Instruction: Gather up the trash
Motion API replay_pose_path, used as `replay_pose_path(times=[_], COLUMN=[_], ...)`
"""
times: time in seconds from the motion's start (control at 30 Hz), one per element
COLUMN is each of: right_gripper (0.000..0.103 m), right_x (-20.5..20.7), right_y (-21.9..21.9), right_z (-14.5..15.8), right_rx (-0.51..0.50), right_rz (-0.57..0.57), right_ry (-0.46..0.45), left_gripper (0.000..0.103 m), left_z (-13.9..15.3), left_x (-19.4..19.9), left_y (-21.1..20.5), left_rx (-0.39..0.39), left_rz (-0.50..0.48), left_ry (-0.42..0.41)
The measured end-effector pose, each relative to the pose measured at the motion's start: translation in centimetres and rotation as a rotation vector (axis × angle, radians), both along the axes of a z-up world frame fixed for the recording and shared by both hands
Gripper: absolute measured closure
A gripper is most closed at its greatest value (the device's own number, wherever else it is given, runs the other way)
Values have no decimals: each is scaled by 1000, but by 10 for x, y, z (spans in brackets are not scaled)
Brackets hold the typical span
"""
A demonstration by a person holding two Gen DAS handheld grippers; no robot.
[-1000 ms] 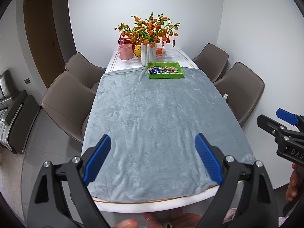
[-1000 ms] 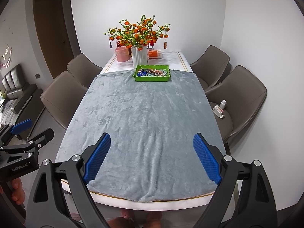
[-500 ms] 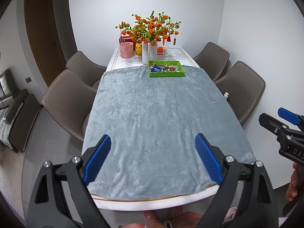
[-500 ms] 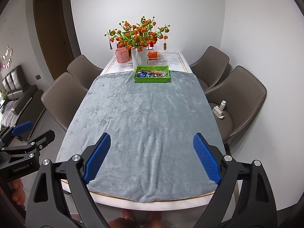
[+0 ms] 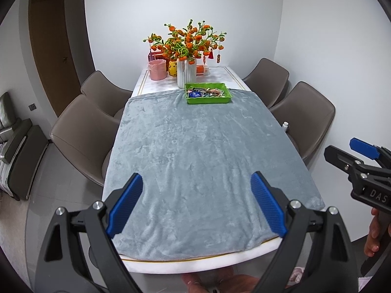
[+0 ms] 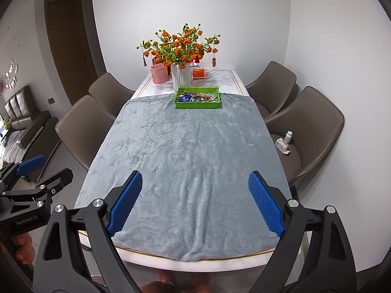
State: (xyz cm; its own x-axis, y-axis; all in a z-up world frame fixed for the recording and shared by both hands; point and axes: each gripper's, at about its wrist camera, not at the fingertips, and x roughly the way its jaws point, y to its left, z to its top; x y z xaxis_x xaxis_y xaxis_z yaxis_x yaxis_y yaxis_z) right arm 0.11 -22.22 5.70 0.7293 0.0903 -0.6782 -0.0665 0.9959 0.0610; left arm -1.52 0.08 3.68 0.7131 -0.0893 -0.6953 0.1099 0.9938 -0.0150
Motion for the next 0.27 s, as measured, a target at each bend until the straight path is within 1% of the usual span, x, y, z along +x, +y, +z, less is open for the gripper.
replay_pose_path(times=[0.27], right_gripper=[18], right_x=[-2], right_y=[1], right_z=[0], right_rx=[1], right_rz=[2], right_ry=[-7], left_gripper=[13], left_z=[4], left_x=[2], left_y=[-1], left_rx=[8], left_rz=[12], left_ry=[-12])
